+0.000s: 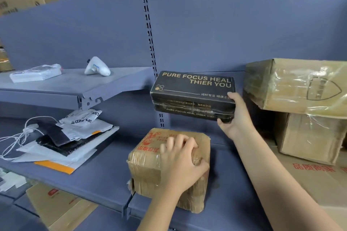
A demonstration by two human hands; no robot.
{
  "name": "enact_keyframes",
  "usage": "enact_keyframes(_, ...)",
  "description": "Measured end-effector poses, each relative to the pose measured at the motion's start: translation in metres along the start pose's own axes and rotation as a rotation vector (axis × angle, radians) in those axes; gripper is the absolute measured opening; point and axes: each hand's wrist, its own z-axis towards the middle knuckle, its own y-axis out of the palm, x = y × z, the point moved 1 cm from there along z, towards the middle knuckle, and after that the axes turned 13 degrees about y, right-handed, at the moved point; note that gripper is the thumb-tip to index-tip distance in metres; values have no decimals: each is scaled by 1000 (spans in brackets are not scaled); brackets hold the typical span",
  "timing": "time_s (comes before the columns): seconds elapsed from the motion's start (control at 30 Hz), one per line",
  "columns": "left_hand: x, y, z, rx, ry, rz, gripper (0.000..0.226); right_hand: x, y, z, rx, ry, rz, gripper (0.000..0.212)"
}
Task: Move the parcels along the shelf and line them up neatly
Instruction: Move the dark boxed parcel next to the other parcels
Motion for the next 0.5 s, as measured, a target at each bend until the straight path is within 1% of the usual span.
enact_keyframes(0.17,-2,-4,0,5,12,-30,32,29,-6,-6,-30,36,-11,77)
enact_keyframes(0.2,-2,-4,0,1,16,-34,32,32,-6,-8,-41,39,-14,71)
enact_keyframes(0.3,-4,-8,0,-12,46,-71,33,34,-5,-17,-122,58,-32,28)
enact_keyframes(0.33,-5,-10,0,-21,49,-106,33,35,-3,-22,-155,64,-32,20)
enact_keyframes(0.4,-8,-16,-2,-32,-4,-252,26,39,0,-28,-200,67,-35,18)
enact_keyframes(0.47,-14,-24,-6,38,-109,-431,13,44,4,-32,-225,79,-29,19)
enact_keyframes(0.5,-18,-27,-8,78,-164,-504,12,47,4,-34,-241,84,-33,20)
